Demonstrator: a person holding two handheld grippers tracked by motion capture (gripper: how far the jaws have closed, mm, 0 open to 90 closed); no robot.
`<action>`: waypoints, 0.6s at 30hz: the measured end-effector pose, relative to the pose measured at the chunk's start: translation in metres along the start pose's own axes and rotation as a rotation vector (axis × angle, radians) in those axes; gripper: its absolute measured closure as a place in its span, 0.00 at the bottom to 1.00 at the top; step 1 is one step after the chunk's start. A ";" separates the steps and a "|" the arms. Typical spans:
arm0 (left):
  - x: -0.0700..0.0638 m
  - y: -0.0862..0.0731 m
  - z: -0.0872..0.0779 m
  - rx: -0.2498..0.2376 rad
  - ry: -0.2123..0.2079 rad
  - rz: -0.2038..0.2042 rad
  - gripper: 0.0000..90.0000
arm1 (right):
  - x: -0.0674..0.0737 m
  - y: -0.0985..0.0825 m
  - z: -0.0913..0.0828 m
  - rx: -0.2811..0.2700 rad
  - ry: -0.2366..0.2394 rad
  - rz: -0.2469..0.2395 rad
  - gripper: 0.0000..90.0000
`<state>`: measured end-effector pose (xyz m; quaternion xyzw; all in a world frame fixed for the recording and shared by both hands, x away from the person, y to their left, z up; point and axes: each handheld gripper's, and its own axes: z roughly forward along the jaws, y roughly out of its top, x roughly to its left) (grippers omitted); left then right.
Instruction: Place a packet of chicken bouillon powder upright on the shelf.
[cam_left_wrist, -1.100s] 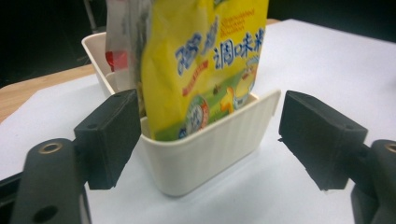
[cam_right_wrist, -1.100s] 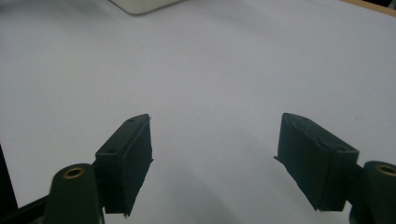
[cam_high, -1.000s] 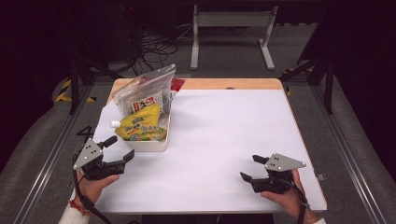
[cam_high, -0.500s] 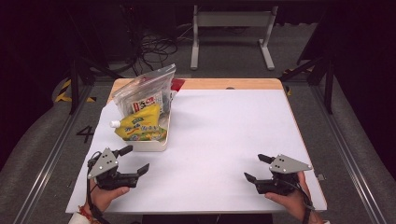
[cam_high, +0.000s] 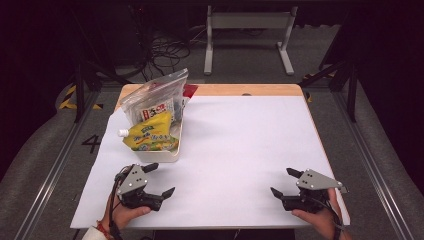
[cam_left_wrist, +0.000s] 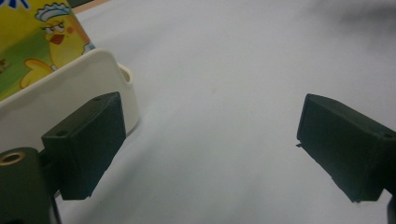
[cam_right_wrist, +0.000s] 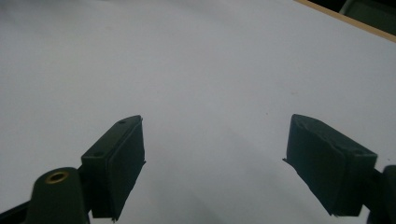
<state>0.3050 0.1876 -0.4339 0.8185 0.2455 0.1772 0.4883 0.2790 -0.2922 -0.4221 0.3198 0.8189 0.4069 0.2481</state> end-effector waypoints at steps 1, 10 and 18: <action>-0.001 0.001 0.002 0.004 -0.005 0.005 0.10 | 0.000 0.000 0.000 0.000 0.000 0.000 0.22; -0.006 0.002 0.017 0.049 -0.046 0.045 0.10 | -0.003 -0.012 -0.004 0.032 -0.052 -0.015 0.18; -0.007 0.000 0.030 0.110 -0.044 0.092 0.09 | -0.008 -0.022 -0.006 0.065 -0.090 -0.007 0.13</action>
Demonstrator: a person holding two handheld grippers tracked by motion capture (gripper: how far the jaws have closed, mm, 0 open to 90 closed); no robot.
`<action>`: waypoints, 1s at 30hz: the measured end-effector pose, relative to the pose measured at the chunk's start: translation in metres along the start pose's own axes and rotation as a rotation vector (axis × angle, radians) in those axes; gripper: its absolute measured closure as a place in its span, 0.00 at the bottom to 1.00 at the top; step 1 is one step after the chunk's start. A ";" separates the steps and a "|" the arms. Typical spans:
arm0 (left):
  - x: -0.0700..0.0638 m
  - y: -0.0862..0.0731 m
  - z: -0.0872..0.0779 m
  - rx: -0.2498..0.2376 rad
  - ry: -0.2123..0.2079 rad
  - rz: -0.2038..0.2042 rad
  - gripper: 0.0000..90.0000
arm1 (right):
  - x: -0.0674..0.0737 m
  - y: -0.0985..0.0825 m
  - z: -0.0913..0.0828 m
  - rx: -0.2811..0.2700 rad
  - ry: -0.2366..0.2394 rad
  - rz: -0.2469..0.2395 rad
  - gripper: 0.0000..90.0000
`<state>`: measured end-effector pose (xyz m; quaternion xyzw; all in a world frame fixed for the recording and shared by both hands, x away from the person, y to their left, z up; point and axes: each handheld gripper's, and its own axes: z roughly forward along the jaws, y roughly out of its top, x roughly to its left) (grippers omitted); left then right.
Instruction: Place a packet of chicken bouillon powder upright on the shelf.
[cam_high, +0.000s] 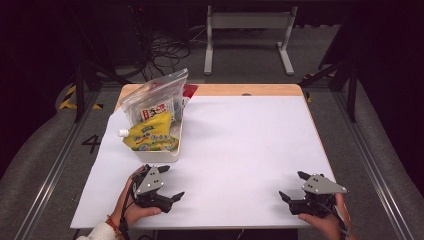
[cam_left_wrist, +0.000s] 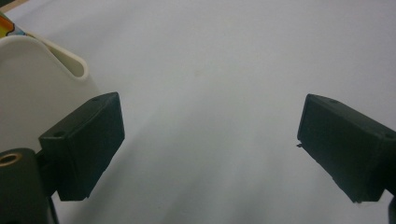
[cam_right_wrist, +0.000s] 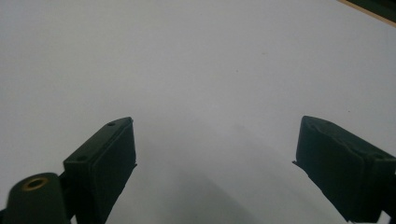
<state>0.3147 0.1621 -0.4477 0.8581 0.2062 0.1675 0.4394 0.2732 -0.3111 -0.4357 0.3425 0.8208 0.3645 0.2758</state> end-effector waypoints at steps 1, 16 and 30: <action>0.000 0.000 0.000 0.002 0.001 -0.001 0.09 | -0.001 -0.001 0.000 0.004 -0.002 0.003 0.13; 0.003 -0.003 -0.008 -0.022 0.051 -0.004 0.10 | 0.008 0.005 0.004 -0.010 0.023 -0.017 0.12; 0.006 -0.005 -0.005 -0.007 0.041 -0.016 0.10 | 0.006 0.002 0.007 -0.008 0.037 -0.003 0.13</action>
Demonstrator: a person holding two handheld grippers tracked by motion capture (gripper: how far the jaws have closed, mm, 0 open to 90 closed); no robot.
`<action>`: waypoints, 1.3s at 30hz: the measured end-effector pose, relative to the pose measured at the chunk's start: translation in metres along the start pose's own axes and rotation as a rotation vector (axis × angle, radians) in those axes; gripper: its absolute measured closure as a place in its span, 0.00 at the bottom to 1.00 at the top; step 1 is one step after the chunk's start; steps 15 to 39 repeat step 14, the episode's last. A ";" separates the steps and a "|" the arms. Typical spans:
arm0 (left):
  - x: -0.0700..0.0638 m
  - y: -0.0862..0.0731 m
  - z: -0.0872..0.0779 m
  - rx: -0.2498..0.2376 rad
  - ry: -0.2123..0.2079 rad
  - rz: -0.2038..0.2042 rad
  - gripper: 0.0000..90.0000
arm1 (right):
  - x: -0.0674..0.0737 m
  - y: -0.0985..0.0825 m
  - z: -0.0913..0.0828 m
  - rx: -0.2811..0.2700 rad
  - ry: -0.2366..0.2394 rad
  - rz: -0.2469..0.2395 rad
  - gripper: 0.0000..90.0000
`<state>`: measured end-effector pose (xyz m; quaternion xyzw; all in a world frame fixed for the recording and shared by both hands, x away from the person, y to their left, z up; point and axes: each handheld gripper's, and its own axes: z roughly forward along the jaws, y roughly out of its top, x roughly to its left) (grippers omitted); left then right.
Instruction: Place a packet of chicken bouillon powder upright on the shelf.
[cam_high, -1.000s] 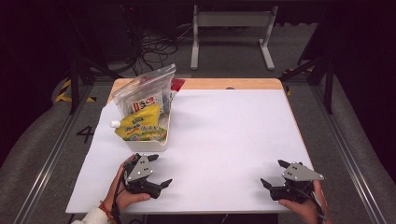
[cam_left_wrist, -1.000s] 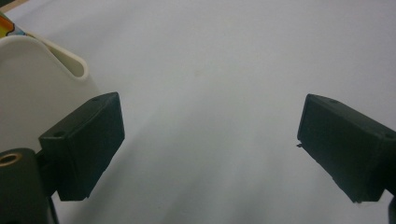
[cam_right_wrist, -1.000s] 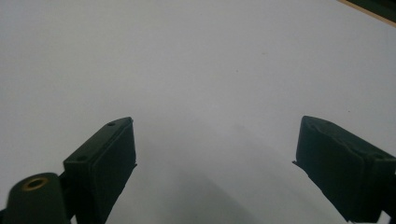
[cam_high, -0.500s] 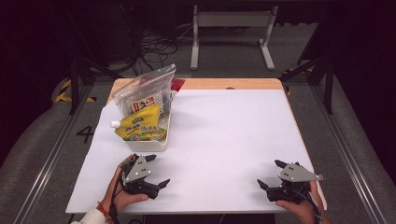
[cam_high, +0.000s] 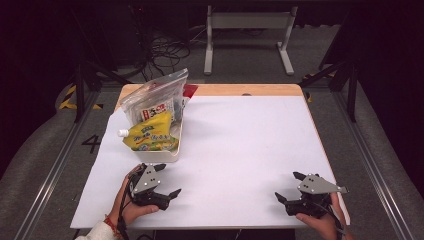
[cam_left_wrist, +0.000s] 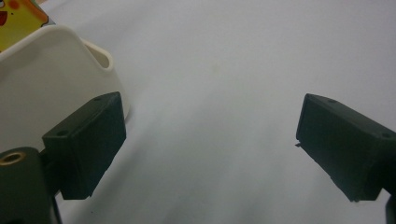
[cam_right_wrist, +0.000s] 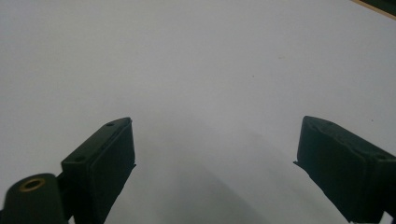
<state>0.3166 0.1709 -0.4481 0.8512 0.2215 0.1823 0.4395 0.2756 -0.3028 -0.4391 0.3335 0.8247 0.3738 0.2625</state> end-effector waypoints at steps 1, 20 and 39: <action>0.000 0.000 0.000 -0.003 0.000 0.001 0.10 | 0.000 0.000 0.000 0.000 0.000 0.000 0.13; 0.002 0.001 0.001 -0.006 -0.003 -0.008 0.10 | 0.003 0.001 0.002 0.019 -0.046 -0.015 0.12; 0.002 0.001 0.001 -0.006 -0.003 -0.008 0.10 | 0.003 0.001 0.002 0.019 -0.046 -0.015 0.12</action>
